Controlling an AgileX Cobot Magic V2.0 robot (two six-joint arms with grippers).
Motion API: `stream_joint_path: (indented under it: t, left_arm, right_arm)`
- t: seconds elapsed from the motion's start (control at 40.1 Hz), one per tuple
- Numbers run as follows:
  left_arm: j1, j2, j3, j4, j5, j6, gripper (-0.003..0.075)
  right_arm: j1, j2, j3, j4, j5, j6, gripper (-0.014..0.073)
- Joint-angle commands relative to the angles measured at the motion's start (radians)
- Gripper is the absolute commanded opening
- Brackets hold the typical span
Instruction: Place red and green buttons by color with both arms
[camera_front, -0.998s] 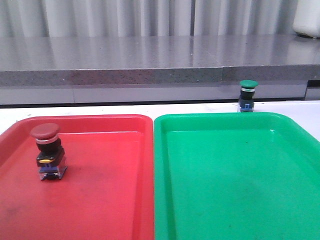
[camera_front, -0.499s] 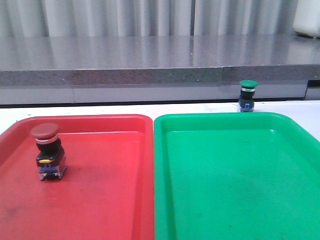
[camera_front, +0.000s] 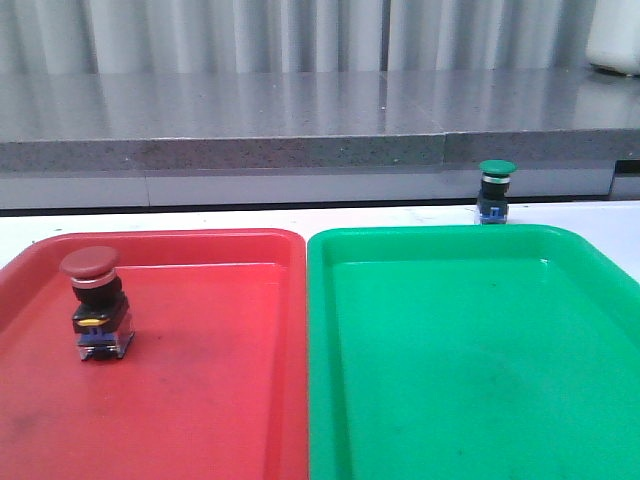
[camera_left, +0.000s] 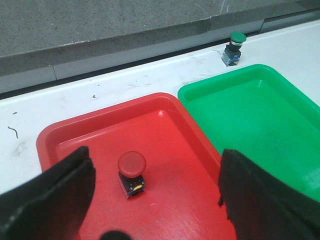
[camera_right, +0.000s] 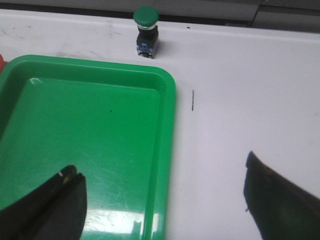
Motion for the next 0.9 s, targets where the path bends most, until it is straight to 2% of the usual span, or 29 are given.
stream_joint_path:
  t: [0.0,0.474,0.873]
  left_arm:
    - [-0.007,0.001,-0.026,-0.004,-0.066,-0.009,0.0501]
    - [-0.007,0.001,-0.026,-0.004,-0.070,-0.009,0.0501]
    - [-0.007,0.001,-0.026,-0.004,-0.070,-0.009,0.0501]
  right_arm:
    - [0.019,0.110,-0.100,0.005,-0.066,-0.010,0.0651]
    - [0.033,0.676,-0.523,0.004,-0.112,-0.010,0.0651]
    - [0.021,1.042,-0.844,-0.060,-0.134,-0.010,0.0651]
